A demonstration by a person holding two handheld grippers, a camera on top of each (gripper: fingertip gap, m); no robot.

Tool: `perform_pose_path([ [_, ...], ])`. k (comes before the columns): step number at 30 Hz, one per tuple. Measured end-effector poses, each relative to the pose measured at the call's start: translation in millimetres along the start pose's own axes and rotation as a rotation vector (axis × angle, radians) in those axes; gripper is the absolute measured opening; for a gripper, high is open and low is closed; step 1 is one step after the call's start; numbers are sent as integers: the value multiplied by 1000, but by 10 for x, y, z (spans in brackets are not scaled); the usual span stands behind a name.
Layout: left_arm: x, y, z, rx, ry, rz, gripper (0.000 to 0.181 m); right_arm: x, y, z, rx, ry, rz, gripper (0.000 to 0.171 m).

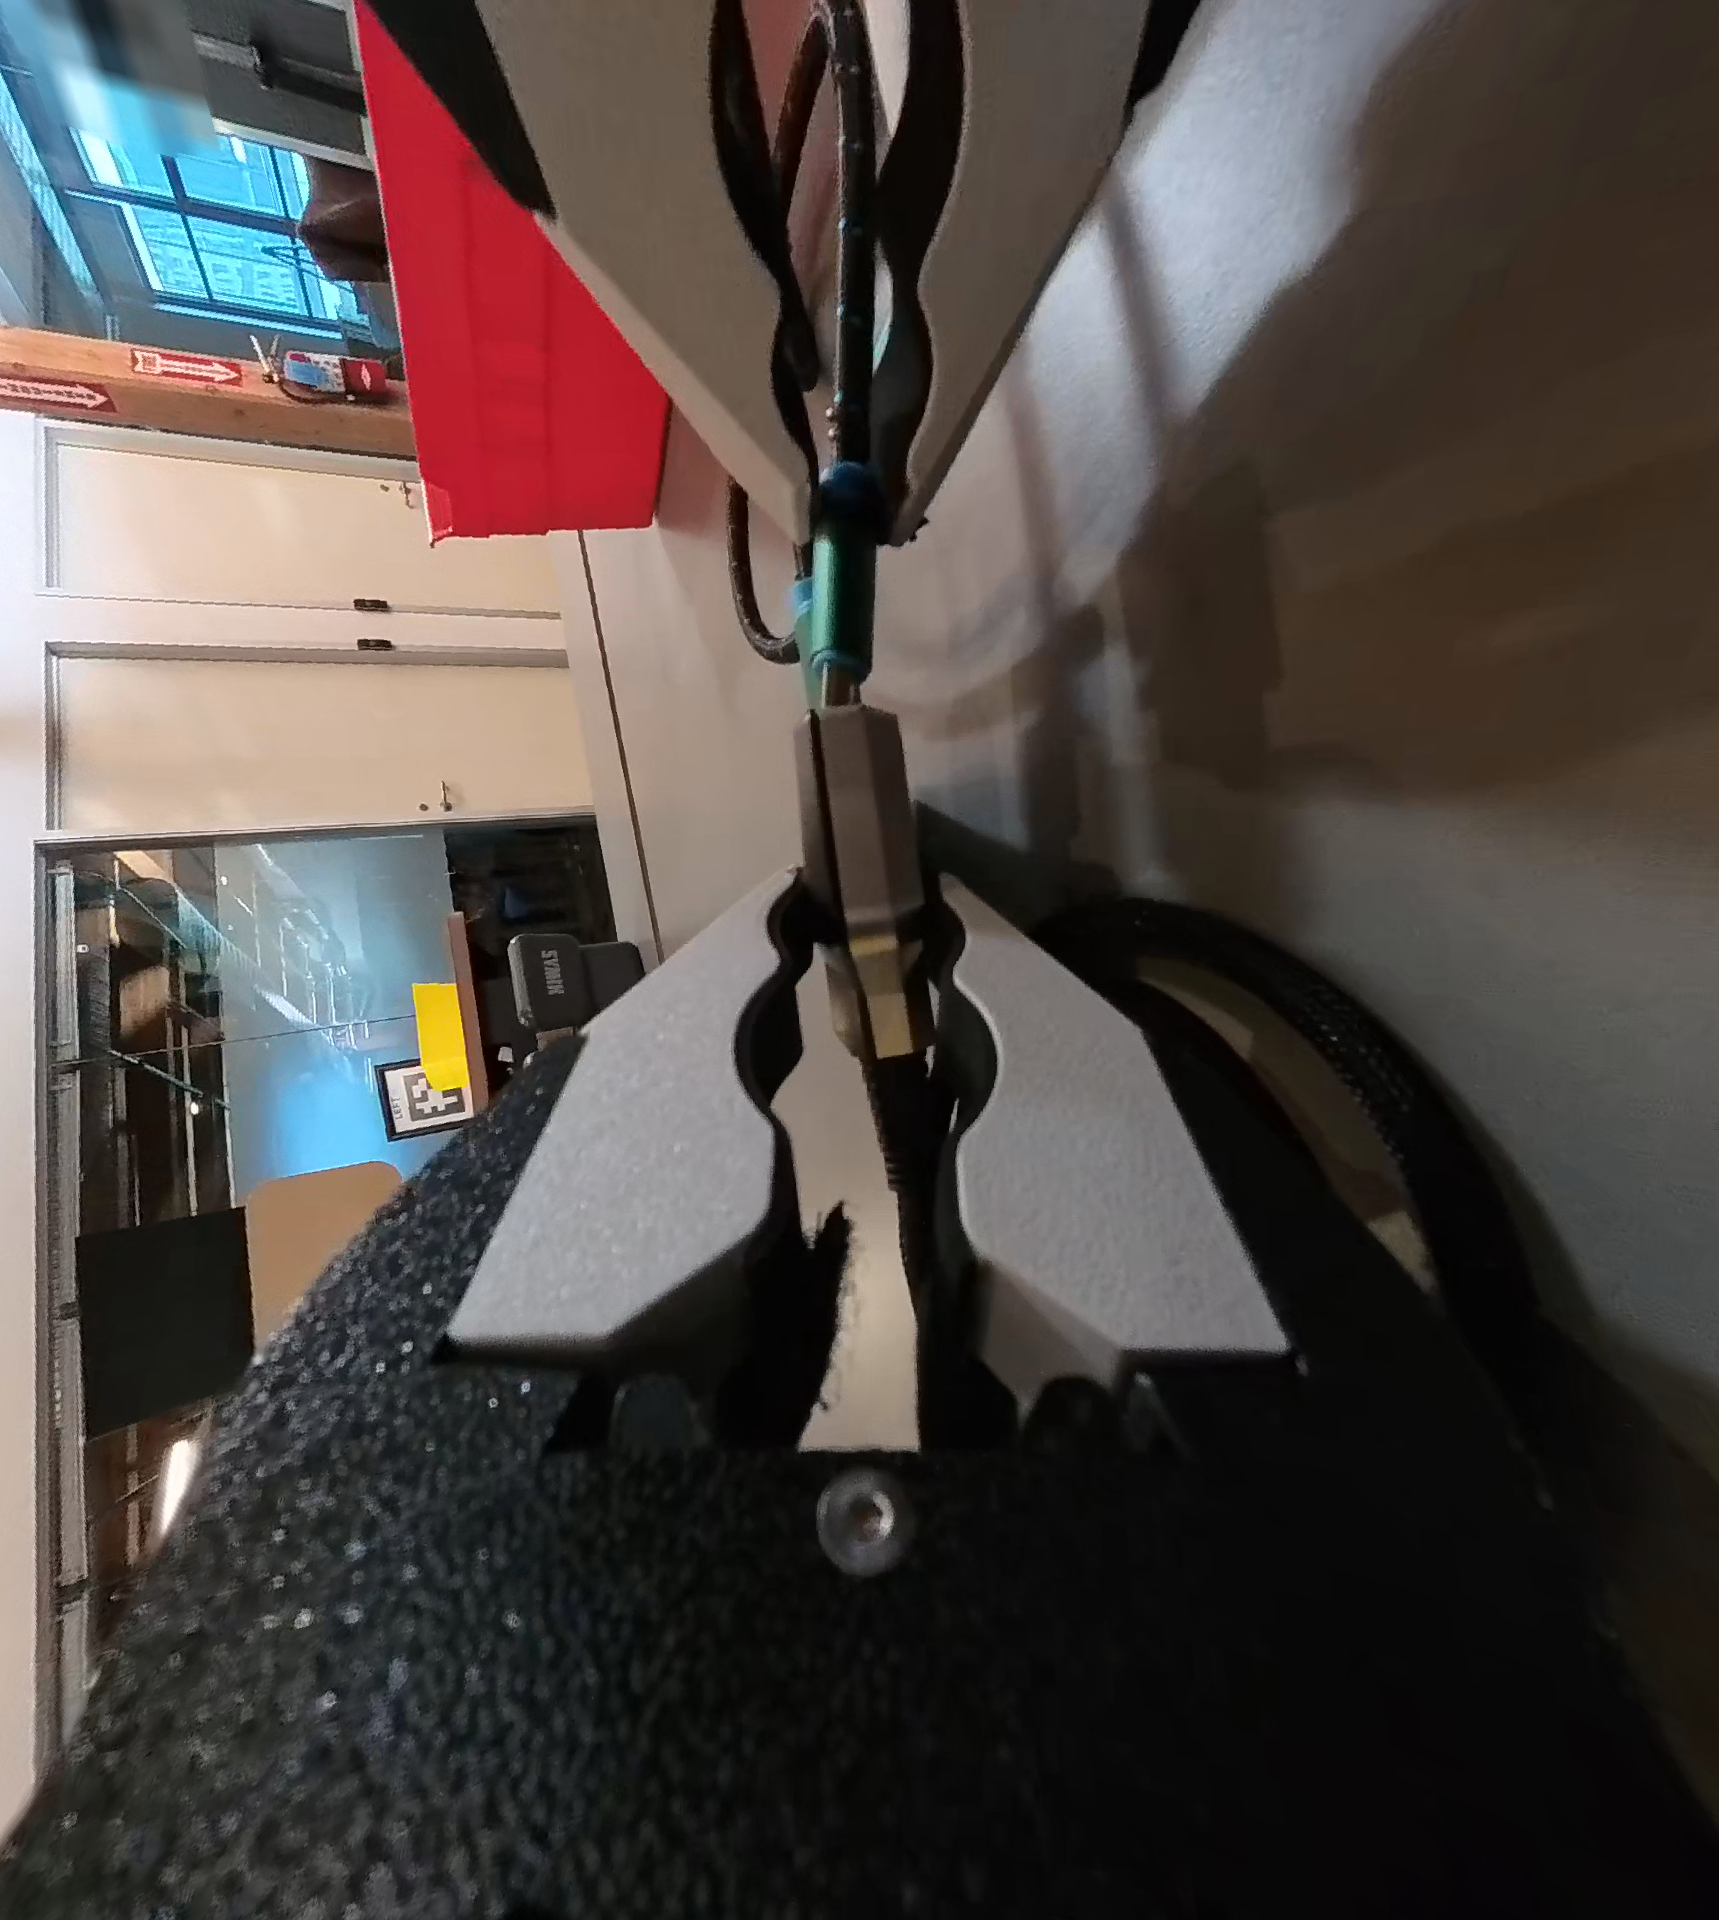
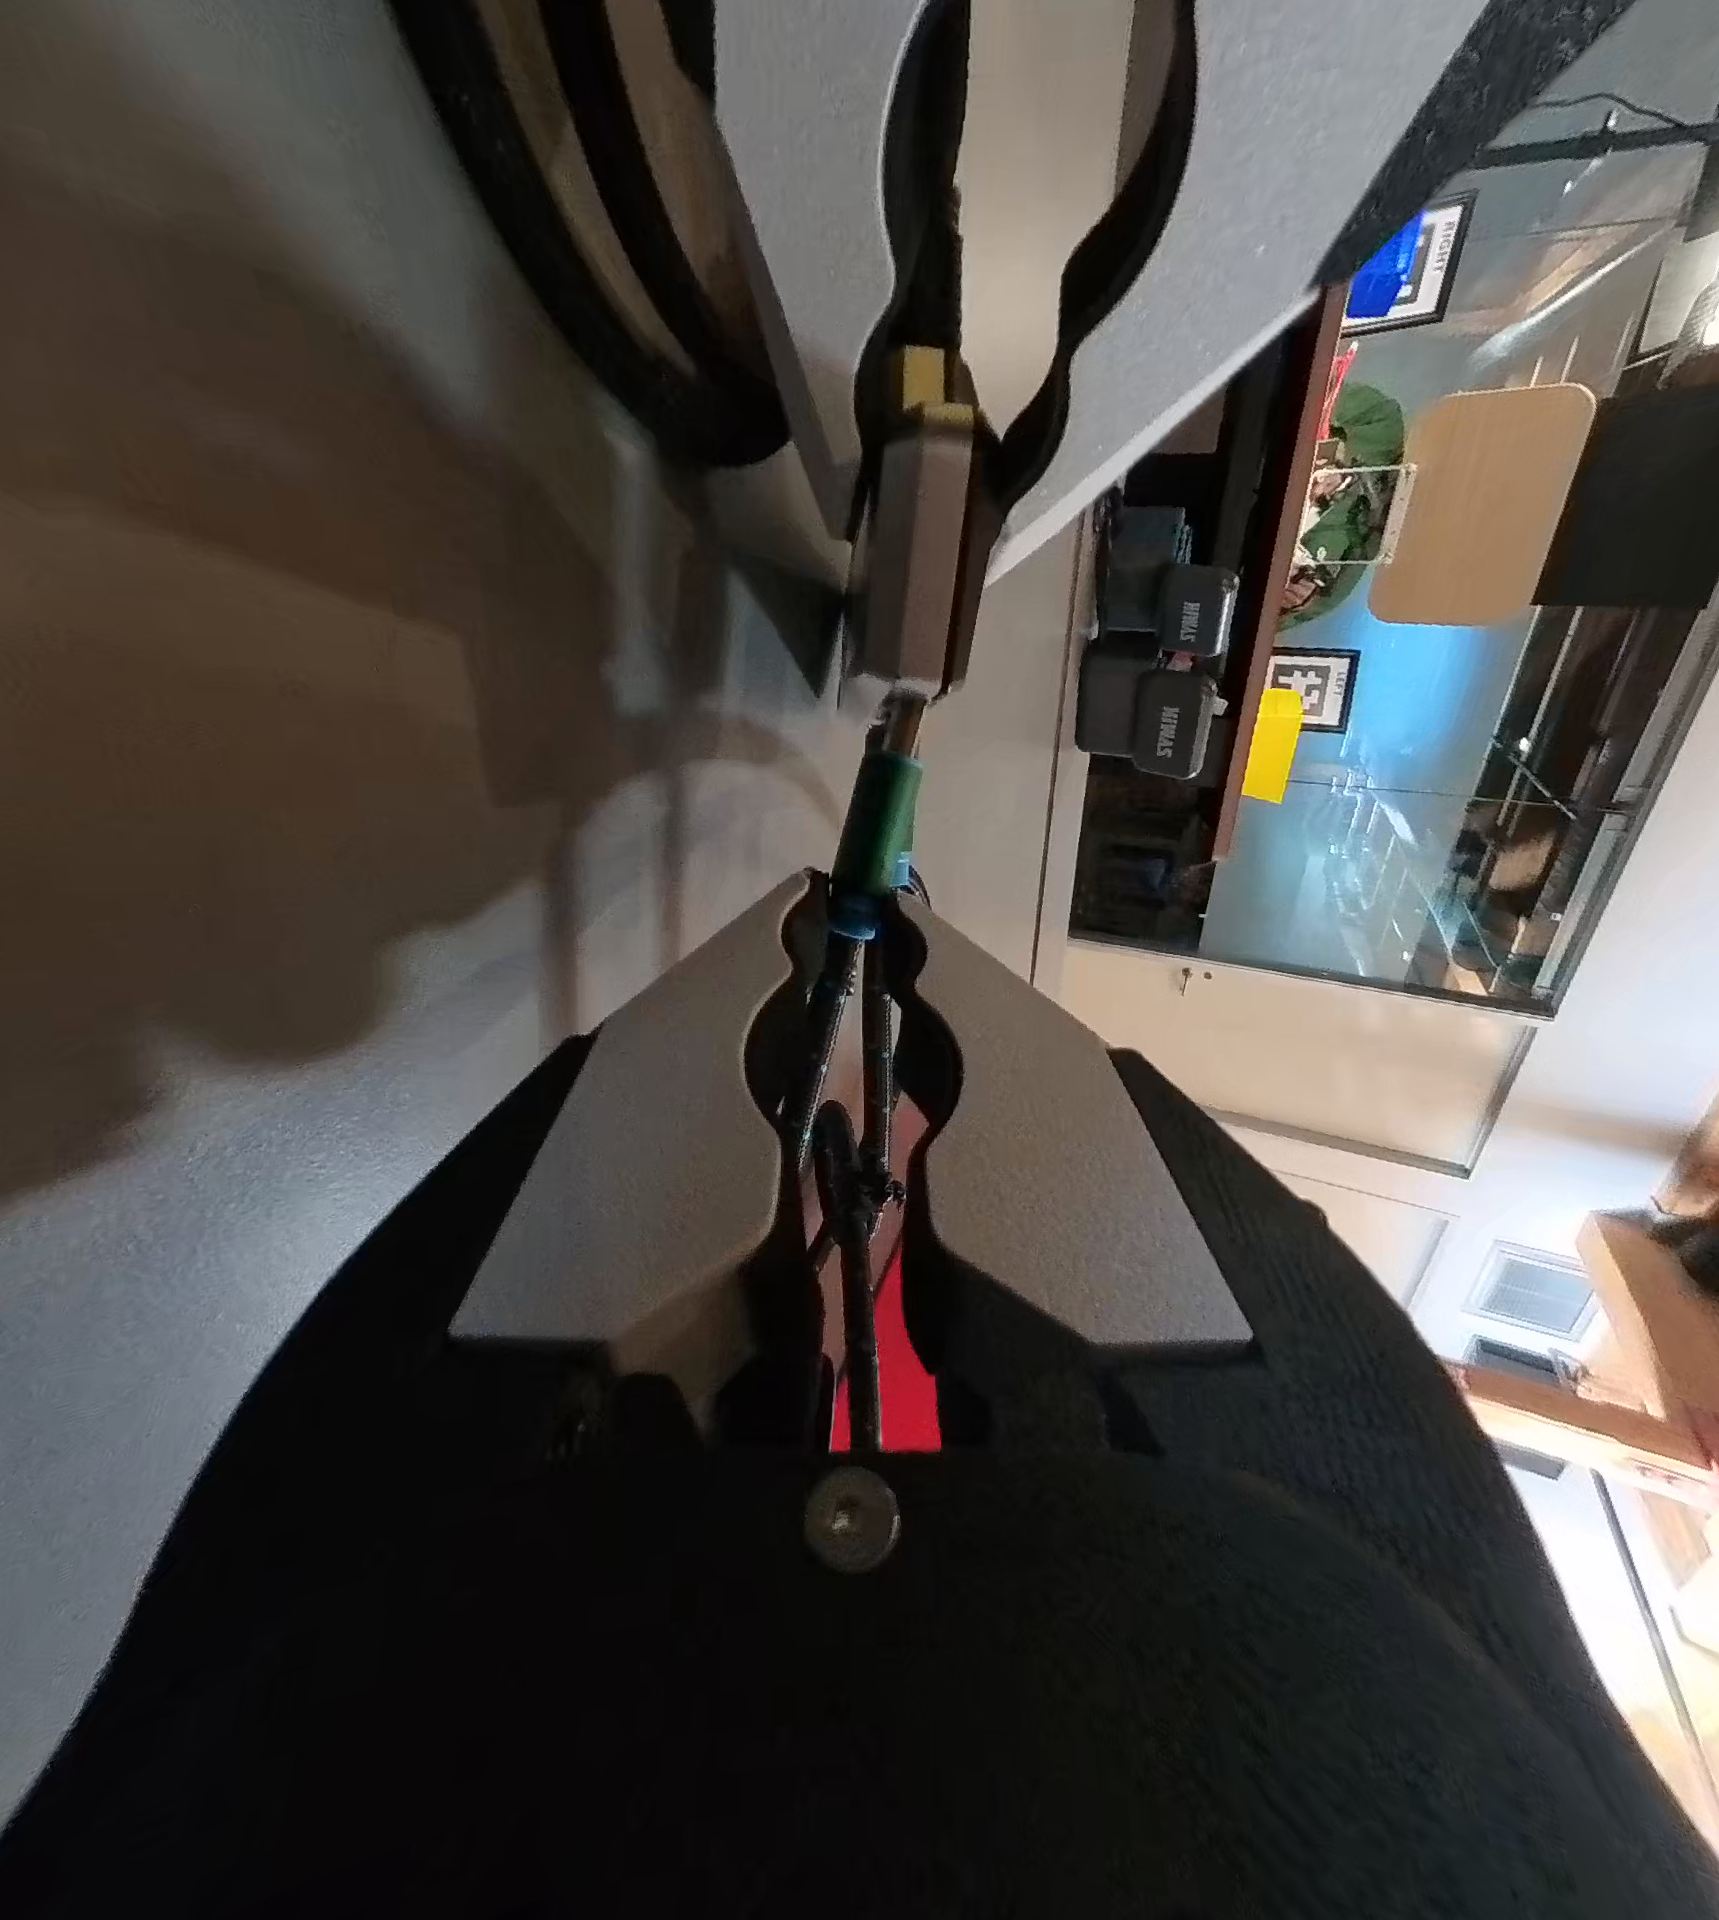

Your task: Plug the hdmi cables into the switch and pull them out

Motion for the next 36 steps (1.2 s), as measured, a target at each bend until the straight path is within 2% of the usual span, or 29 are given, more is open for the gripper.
perform_pose_path([
  [17,-10,-1,-5,-2,-13,3,18,-16,2,11,42,-143,3,7],
  [32,6,-3,-1,-10,-47,-15,19,-17,16,0,31,-98,-24,6],
  [36,3,5,19,-21,-105,4,19,-8,16,-26,28,-69,-18,7],
])
Point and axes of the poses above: each gripper's, where its closed fingertips meet, y back along the fingers, x out of its top, z = x × y across the jaws, the point moved 2 cm from there along y, back along the fingers, and after that the axes turned 8 degrees about -y, right-handed, at the moved point
